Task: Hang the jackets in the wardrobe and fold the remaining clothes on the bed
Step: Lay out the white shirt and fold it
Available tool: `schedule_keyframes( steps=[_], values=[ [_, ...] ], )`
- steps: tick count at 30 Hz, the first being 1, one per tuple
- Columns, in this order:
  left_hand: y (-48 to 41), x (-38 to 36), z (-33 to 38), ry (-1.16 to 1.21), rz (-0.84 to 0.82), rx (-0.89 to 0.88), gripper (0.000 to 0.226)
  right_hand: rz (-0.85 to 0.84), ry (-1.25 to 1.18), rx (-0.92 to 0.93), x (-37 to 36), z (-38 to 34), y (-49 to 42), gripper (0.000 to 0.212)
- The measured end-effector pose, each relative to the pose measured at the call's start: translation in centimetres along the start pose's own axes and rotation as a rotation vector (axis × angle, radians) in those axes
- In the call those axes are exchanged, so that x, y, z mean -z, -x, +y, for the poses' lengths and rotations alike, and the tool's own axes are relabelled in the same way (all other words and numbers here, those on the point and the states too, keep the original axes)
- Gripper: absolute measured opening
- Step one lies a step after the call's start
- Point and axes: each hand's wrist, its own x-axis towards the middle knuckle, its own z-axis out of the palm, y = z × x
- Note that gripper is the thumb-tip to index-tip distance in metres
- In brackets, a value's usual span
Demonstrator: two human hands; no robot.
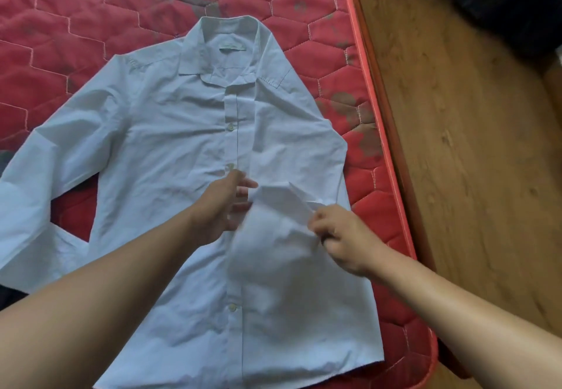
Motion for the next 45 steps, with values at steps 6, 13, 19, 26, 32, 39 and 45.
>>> schedule_keyframes(
  steps=[6,13,19,26,32,39,45],
  values=[
    [2.8,0.4,-3.7,-0.110,-0.171,0.058,0.014,-0.071,0.237,0.015,-3.7,0.5,4.2,0.024],
    [4.9,-0.8,-9.6,-0.086,-0.260,0.009,0.027,0.448,-0.611,-0.919,-6.7,-0.7,3.6,0.045],
    [5.1,-1.8,-10.8,-0.032,-0.009,-0.151,0.024,0.090,-0.747,-0.984,-8.4,-1.8,7.8,0.035],
    [5.2,-0.6,-9.6,-0.094,-0.027,-0.228,0.043,-0.174,-0.753,-1.013,-10.4,-2.3,10.7,0.029],
    [4.7,0.9,-10.4,-0.125,-0.145,-0.091,0.072,0.193,-1.125,-1.041,-10.6,-2.3,7.9,0.036],
    [5.0,1.2,-12.1,-0.317,-0.136,-0.168,0.084,-0.033,-0.519,-0.841,-12.5,-3.8,9.8,0.057],
    [4.6,1.4,-12.0,-0.409,-0.149,-0.182,0.075,-0.256,0.006,-0.417,-13.2,-4.1,13.3,0.077]
  ],
)
